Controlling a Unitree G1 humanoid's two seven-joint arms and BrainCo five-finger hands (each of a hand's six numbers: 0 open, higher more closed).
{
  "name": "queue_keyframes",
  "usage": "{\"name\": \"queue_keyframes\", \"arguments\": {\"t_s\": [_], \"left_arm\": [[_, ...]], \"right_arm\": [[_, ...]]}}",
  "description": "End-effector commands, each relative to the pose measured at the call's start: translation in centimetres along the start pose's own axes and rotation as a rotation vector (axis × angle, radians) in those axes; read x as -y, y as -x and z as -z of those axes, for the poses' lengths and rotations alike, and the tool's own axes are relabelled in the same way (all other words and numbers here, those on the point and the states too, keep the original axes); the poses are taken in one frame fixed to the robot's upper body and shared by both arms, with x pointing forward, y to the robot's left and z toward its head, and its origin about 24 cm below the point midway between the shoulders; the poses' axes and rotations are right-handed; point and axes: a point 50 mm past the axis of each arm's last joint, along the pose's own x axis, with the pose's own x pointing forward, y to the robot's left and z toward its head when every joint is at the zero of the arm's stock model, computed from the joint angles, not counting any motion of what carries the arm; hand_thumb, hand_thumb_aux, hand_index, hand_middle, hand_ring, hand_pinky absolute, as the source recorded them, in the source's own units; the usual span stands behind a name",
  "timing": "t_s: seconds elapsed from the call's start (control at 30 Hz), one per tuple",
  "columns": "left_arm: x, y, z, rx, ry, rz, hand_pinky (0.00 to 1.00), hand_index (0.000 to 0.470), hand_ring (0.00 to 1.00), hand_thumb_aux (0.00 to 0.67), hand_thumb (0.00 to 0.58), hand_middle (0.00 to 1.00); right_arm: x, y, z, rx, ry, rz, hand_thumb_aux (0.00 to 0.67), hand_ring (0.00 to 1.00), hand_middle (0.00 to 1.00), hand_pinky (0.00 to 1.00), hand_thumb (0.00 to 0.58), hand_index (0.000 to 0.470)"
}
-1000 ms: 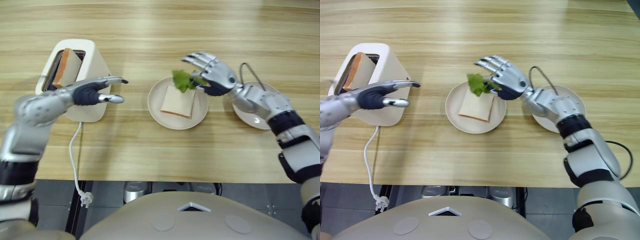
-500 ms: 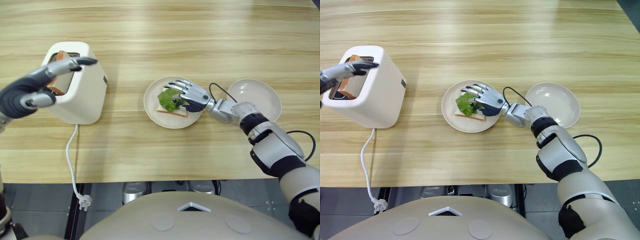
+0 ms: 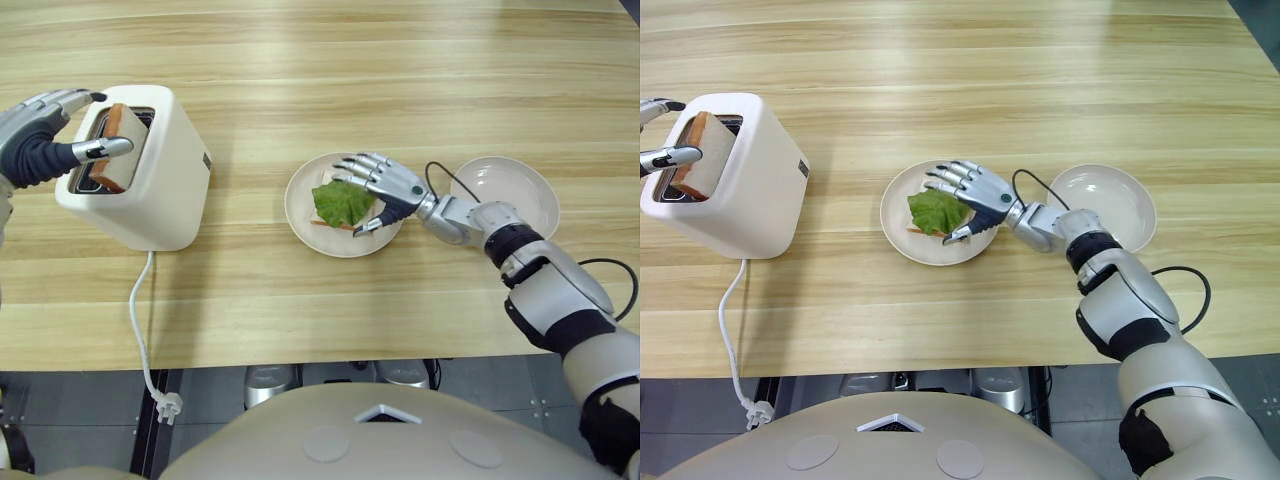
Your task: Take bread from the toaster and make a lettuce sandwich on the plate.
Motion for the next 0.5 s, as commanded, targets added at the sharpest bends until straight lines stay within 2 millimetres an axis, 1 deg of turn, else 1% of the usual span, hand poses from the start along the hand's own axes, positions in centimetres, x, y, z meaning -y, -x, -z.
{"name": "queue_keyframes", "arguments": {"t_s": [0.03,0.13,0.23,0.37,0.5], "left_arm": [[0.2,-0.7,0.8,-0.082,-0.107,0.020,0.00,0.000,0.00,0.000,0.000,0.00],[0.2,-1.0,0.9,-0.101,-0.135,0.023,0.00,0.000,0.00,0.000,0.000,0.00],[0.8,-1.7,0.9,-0.097,-0.133,0.033,0.00,0.000,0.00,0.000,0.000,0.00],[2.5,-2.4,0.7,-0.080,-0.114,0.068,0.00,0.000,0.00,0.000,0.000,0.00],[4.6,-3.2,0.4,-0.058,-0.083,0.119,0.00,0.000,0.00,0.000,0.000,0.00]], "right_arm": [[2.4,0.7,0.4,-0.014,-0.019,0.140,0.000,0.00,0.00,0.00,0.000,0.000],[4.6,1.3,0.5,-0.022,-0.014,0.241,0.000,0.00,0.00,0.00,0.000,0.000],[6.8,2.0,0.2,-0.013,0.011,0.334,0.000,0.00,0.00,0.00,0.000,0.000],[9.2,2.6,-0.1,-0.019,0.028,0.421,0.000,0.00,0.00,0.00,0.000,0.000],[11.0,3.3,-0.1,-0.046,0.048,0.476,0.000,0.00,0.00,0.00,0.000,0.000]]}}
